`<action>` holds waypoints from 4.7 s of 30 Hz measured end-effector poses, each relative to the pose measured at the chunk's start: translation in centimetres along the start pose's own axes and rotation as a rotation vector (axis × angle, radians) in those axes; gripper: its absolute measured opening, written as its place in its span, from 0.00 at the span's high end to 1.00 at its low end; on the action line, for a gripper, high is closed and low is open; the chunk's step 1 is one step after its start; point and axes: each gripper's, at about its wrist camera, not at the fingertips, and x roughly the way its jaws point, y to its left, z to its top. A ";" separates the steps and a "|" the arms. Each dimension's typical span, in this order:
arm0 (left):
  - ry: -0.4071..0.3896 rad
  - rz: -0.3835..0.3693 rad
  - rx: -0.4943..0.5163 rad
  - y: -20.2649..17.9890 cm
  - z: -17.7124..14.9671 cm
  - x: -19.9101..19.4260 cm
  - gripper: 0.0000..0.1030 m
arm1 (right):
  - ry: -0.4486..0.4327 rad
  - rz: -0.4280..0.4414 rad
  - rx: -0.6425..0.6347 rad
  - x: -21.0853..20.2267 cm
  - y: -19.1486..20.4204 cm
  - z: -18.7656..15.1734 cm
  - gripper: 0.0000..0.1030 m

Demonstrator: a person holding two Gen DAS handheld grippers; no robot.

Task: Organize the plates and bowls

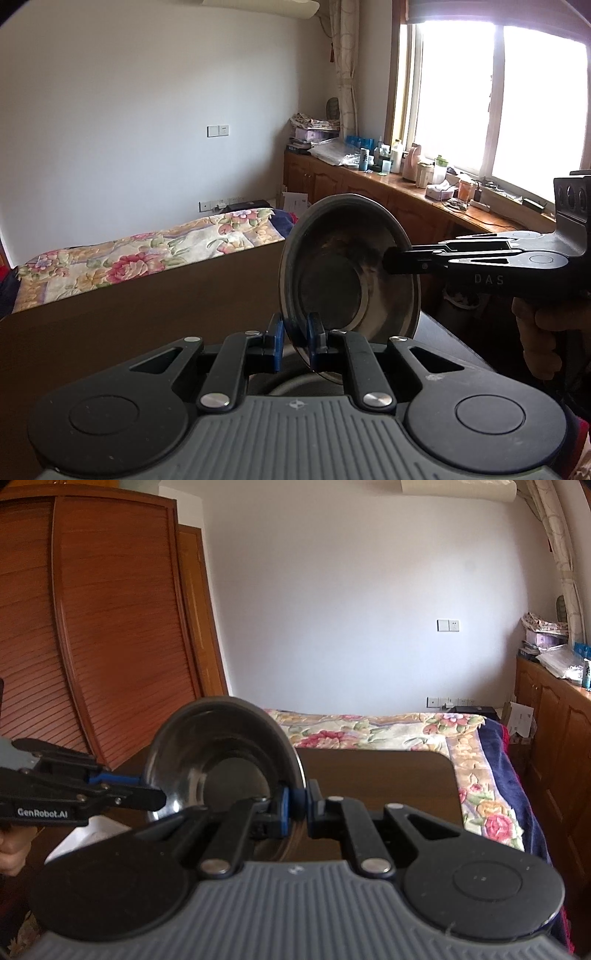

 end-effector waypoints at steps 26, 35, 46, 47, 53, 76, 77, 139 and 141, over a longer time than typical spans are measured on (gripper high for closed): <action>0.028 0.025 -0.094 0.7 -7.2 -2.3 0.61 | 0.097 0.032 0.012 -0.6 4.4 -5.3 0.89; 0.044 0.030 -0.117 1.3 -7.4 -1.6 0.60 | 0.121 0.033 0.022 0.5 4.7 -5.5 0.89; 0.048 0.025 -0.136 1.6 -7.9 -0.7 0.59 | 0.138 0.020 0.029 1.4 4.8 -6.0 0.89; 0.049 0.024 -0.140 1.6 -8.0 -0.6 0.59 | 0.138 0.018 0.029 1.5 4.9 -6.1 0.88; 0.035 0.031 -0.144 1.7 -8.2 -0.9 0.59 | 0.109 0.003 -0.010 1.4 5.7 -6.5 0.87; -0.230 0.188 -0.132 -0.9 -11.6 -5.7 0.11 | -0.133 -0.080 -0.019 -2.5 6.4 -9.5 0.29; -0.243 0.191 -0.132 -1.0 -11.9 -5.6 0.06 | -0.141 -0.086 -0.021 -2.5 6.5 -9.8 0.25; -0.191 0.182 -0.143 -2.1 -13.5 -3.7 0.31 | -0.188 -0.039 0.080 -2.5 6.7 -12.0 0.68; -0.199 0.183 -0.142 -2.2 -13.6 -4.1 0.31 | -0.194 -0.036 0.078 -2.6 6.8 -11.8 0.68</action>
